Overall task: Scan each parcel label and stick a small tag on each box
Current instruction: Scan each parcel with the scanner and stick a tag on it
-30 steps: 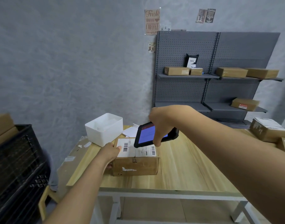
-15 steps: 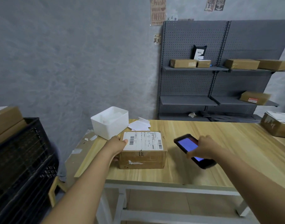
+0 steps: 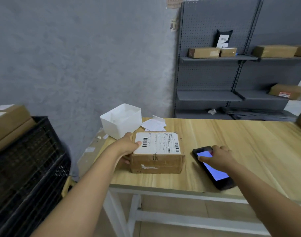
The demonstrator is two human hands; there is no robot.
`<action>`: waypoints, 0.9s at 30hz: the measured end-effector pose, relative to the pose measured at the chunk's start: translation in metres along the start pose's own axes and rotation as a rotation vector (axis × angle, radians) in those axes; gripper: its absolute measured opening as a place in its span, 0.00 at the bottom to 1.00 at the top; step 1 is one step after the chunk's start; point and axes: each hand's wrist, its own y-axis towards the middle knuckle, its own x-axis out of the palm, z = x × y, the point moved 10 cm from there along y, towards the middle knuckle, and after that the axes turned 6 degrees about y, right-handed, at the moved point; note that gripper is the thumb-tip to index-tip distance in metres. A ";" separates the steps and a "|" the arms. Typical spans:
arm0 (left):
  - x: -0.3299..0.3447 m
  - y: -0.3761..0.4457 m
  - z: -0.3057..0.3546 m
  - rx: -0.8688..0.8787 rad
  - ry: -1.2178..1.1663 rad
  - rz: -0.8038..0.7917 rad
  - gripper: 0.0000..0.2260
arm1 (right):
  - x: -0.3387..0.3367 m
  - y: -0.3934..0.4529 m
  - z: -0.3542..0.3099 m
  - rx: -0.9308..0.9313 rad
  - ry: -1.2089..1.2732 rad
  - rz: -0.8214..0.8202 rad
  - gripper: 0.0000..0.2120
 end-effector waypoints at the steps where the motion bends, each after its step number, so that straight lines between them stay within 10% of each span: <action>1: -0.001 0.001 0.002 0.008 0.004 -0.020 0.27 | -0.003 0.004 -0.008 -0.022 0.025 0.008 0.33; 23: -0.024 0.097 0.065 0.085 -0.098 -0.103 0.06 | 0.034 0.202 -0.211 -0.409 0.156 -0.012 0.22; 27: -0.009 0.115 0.072 0.046 -0.122 -0.158 0.07 | 0.041 0.215 -0.217 -0.412 0.120 0.020 0.07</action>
